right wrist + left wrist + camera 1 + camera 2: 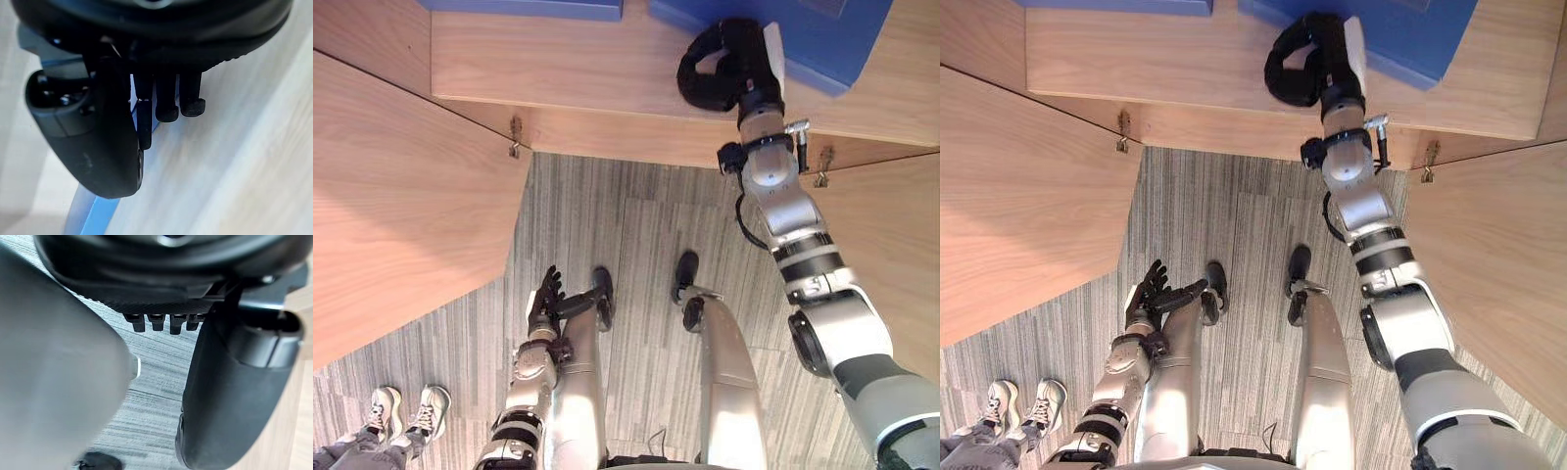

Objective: Walk over to the cabinet, pick up the folder, carry it to the office cabinet, place the folder inside the office cabinet, then close the office cabinet door

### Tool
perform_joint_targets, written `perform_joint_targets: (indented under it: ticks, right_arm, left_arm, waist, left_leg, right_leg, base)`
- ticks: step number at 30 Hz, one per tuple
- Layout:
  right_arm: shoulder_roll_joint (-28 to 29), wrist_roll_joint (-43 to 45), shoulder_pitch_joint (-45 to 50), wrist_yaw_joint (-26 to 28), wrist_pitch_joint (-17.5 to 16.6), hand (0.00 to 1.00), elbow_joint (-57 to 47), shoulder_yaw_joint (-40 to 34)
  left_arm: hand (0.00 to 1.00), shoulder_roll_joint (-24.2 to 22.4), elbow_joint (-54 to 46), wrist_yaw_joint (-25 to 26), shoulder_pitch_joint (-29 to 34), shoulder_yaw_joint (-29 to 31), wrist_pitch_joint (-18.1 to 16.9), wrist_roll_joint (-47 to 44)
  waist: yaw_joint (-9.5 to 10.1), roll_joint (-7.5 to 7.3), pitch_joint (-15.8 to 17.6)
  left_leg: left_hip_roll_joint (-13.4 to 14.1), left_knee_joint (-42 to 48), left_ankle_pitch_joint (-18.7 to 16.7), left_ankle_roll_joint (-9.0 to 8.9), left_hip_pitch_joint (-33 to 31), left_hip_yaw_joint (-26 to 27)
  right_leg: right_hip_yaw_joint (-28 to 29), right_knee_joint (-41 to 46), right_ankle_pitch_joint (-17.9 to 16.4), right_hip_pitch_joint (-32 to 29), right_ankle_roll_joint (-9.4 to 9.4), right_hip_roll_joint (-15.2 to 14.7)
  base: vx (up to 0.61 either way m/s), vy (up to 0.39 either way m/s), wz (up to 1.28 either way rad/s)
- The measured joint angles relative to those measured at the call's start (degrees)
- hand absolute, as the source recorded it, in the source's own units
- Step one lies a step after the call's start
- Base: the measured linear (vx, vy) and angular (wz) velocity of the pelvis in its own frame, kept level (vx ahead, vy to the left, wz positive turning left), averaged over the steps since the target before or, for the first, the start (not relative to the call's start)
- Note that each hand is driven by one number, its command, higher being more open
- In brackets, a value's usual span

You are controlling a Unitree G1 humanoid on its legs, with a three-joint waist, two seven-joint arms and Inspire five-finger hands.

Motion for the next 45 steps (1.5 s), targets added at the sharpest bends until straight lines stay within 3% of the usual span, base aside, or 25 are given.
perform_joint_targets:
  ticks: [13, 16, 17, 19, 20, 22, 24, 25, 27, 30, 32, 35, 39, 45]
  right_arm:
    - [-0.8, 3.0, -6.0, -2.3, 1.3, 0.0, 6.7, -4.6]
    - [-2.7, 4.8, 3.8, -4.6, 1.5, 0.0, -9.2, -5.2]
    - [-2.8, 5.3, 11.8, -4.9, 0.3, 0.0, -19.4, -5.2]
    - [-2.3, 5.3, 22.3, -4.4, -2.9, 0.0, -28.2, -5.1]
    - [-2.1, 5.4, 24.3, -4.3, -3.5, 0.0, -29.3, -5.0]
    - [1.2, 5.4, 38.8, -1.5, -7.6, 0.0, -35.7, -3.2]
    - [4.4, 5.1, 49.1, 1.9, -9.6, 0.0, -36.1, -1.0]
    - [5.4, 4.9, 52.0, 2.8, -9.6, 1.0, -35.4, -0.6]
    - [8.2, 4.2, 58.9, 5.0, -9.9, 1.0, -30.6, 0.3]
    - [11.0, 2.2, 63.9, 7.2, -9.6, 1.0, -14.0, -0.8]
    - [13.5, 2.3, 65.3, 8.1, -8.2, 1.0, -1.2, -5.3]
    - [14.5, 2.9, 68.3, 8.5, -7.2, 1.0, 5.6, -11.2]
    - [14.9, 7.8, 71.1, 8.5, -6.8, 1.0, 8.3, -19.0]
    - [16.3, 16.5, 71.8, 8.0, -6.9, 1.0, 6.9, -28.9]
  left_arm:
    - [1.0, -0.9, -1.2, 1.1, 0.0, 0.0, -1.7, -1.0]
    - [1.0, -0.9, -1.6, 1.1, -0.1, -0.1, -1.1, -1.0]
    - [1.0, -0.7, -0.3, 1.3, -0.4, 0.0, -0.4, -1.0]
    - [1.0, -0.7, 1.7, 1.1, -0.5, -0.2, 0.9, -0.9]
    - [1.0, -0.8, 2.1, 1.1, -0.5, -0.3, 0.9, -0.9]
    - [1.0, -1.3, 2.8, 0.8, 1.5, -0.6, 1.4, 0.3]
    - [1.0, -1.2, 4.2, -0.2, 2.9, -1.4, 1.5, 0.9]
    - [1.0, -1.1, 5.1, -0.5, 3.2, -1.8, 1.7, 1.4]
    - [1.0, -0.5, 7.8, -1.1, 4.4, -3.7, 2.0, 2.2]
    - [1.0, -0.3, 12.7, -2.4, 5.4, -5.1, 2.7, 4.1]
    - [1.0, 0.5, 14.0, -2.9, 6.8, -5.1, 3.2, 4.9]
    - [1.0, 2.1, 14.2, -2.9, 8.8, -3.7, 3.3, 5.8]
    - [1.0, 3.5, 16.4, -2.9, 10.6, -0.5, 3.8, 6.4]
    - [1.0, 3.4, 18.3, -3.0, 11.6, 0.6, 5.0, 7.0]
  waist:
    - [-0.03, 0.04, 0.0]
    - [-0.14, 0.04, 0.0]
    - [-0.4, 0.03, 0.0]
    - [-0.81, 0.02, 0.0]
    - [-0.85, 0.02, 0.0]
    - [-1.88, -0.8, -0.7]
    - [-2.4, -2.04, -2.0]
    - [-2.67, -2.4, -2.8]
    - [-3.56, -3.14, -4.9]
    - [-5.47, -3.35, -8.6]
    - [-6.31, -3.27, -10.1]
    - [-6.56, -3.04, -12.2]
    - [-8.31, -2.94, -16.3]
    - [-9.54, -2.95, -18.1]
  left_leg:
    - [-0.7, -0.5, 2.3, 0.38, -2.3, -0.9]
    - [-0.5, -0.2, 2.2, 0.57, -1.7, -1.0]
    - [-0.1, -0.5, 1.8, 0.74, 0.4, -0.7]
    - [0.1, -1.9, 1.5, 0.75, 5.1, -0.4]
    - [0.2, -2.3, 1.4, 0.75, 6.1, -0.2]
    - [0.5, -6.0, 1.2, 0.57, 14.2, 1.5]
    - [1.2, -9.7, 1.3, 0.22, 20.1, 3.0]
    - [1.2, -11.0, 1.5, 0.07, 21.6, 3.4]
    - [1.1, -14.7, 2.2, -0.12, 26.3, 4.5]
    - [0.0, -21.4, 3.8, -0.42, 33.3, 5.7]
    - [-1.3, -28.0, 5.4, -0.4, 40.6, 8.4]
    - [-2.6, -33.9, 6.4, -0.25, 47.3, 12.1]
    - [-3.9, -37.6, 6.4, -0.25, 52.8, 15.5]
    - [-5.2, -39.9, 6.1, -0.17, 57.7, 18.9]
  right_leg:
    - [-1.4, -1.9, 2.1, -0.7, -0.29, -0.6]
    - [-1.6, -2.2, 2.3, 0.4, -0.07, -0.5]
    - [-1.6, -3.2, 2.4, 2.8, 0.06, 0.0]
    - [-1.5, -4.8, 2.4, 7.3, 0.14, 0.3]
    - [-1.5, -5.2, 2.4, 8.3, 0.18, 0.4]
    - [-0.5, -9.7, 2.7, 15.7, 0.84, 1.3]
    - [-0.7, -14.7, 3.3, 21.4, 0.92, 2.2]
    - [-0.7, -16.1, 3.9, 22.8, 0.98, 2.3]
    - [-0.2, -20.0, 5.5, 27.0, 1.04, 3.0]
    - [0.6, -27.8, 8.4, 34.2, 1.89, 3.7]
    - [2.6, -35.1, 11.2, 40.7, 2.74, 3.9]
    - [5.8, -41.0, 13.6, 45.8, 3.65, 3.9]
    - [9.3, -45.5, 15.4, 49.9, 4.73, 3.9]
    - [14.5, -45.7, 16.2, 51.3, 5.18, 4.3]
  base:
    - [-0.06, 0.003, 0.06]
    - [-0.01, 0.014, -0.03]
    - [0.02, 0.023, -0.1]
    - [0.04, 0.031, -0.07]
    - [0.05, 0.034, -0.09]
    - [0.04, 0.026, -0.25]
    - [0.07, 0.017, -0.35]
    - [0.11, 0.002, -0.25]
    - [0.16, -0.006, -0.16]
    - [0.19, 0.008, -0.12]
    - [0.17, 0.033, -0.33]
    - [0.15, 0.048, -0.54]
    - [0.08, 0.053, -0.46]
    - [-0.02, 0.034, -0.44]
